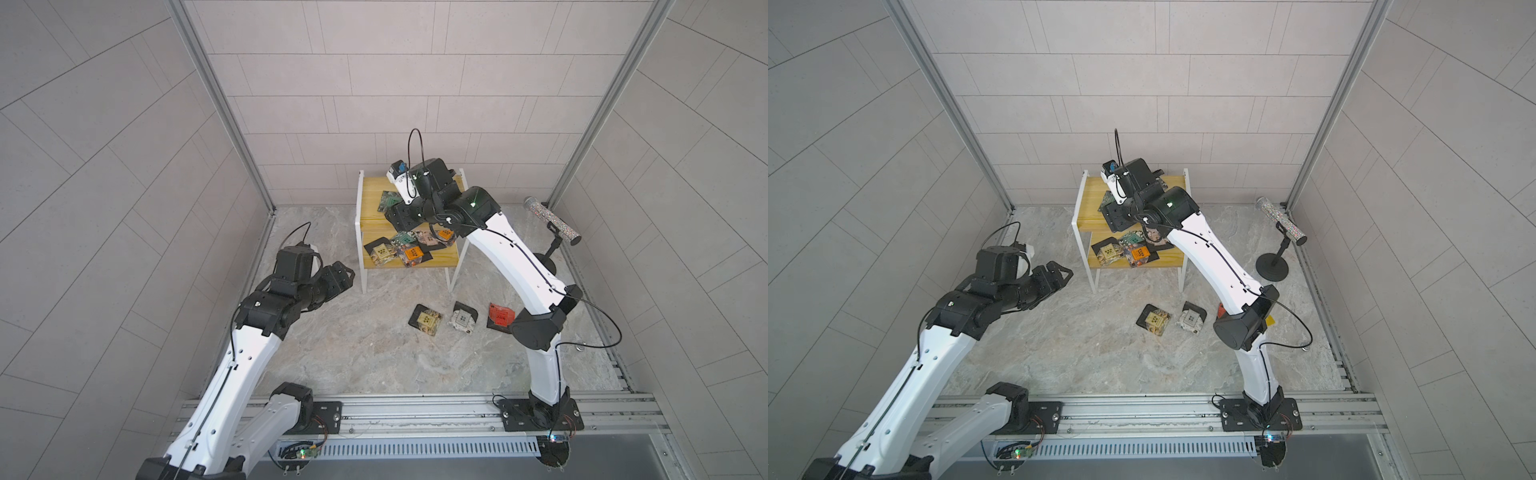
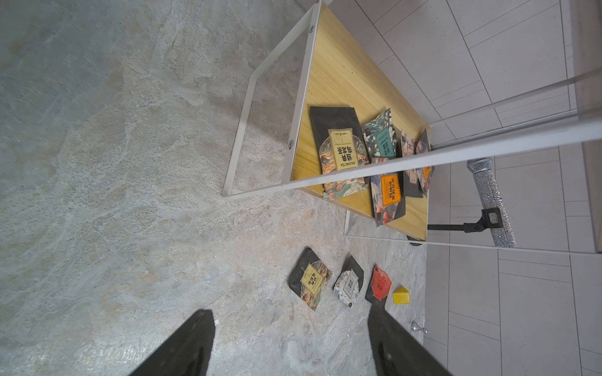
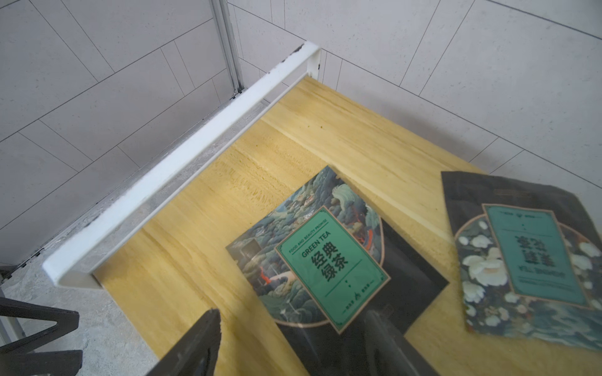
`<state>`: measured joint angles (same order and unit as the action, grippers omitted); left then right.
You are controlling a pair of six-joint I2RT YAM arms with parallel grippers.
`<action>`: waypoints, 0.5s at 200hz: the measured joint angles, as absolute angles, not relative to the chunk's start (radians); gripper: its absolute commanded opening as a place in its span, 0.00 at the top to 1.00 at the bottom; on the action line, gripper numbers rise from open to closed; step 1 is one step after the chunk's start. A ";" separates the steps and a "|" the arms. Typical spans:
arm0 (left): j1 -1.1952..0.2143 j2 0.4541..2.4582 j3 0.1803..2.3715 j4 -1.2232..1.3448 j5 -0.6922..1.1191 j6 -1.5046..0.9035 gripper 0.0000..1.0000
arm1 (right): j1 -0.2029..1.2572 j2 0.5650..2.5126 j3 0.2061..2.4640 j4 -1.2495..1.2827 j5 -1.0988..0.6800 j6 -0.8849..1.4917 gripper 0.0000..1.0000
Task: Remove the tea bags from the shelf
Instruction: Pick up the tea bag from the shelf.
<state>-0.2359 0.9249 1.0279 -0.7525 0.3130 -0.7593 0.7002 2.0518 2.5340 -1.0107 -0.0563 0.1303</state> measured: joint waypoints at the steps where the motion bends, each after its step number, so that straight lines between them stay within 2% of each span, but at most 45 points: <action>1: -0.236 0.925 1.028 -0.752 0.313 -0.759 0.18 | 0.700 2.053 2.536 -1.011 -0.056 0.130 0.25; 59: -0.236 0.925 1.028 -0.754 0.312 -0.758 0.18 | 0.700 2.150 2.654 -1.018 -0.037 0.126 0.21; 100: -0.236 0.925 1.028 -0.758 0.310 -0.751 0.18 | 0.700 2.168 2.676 -1.013 -0.028 0.123 0.23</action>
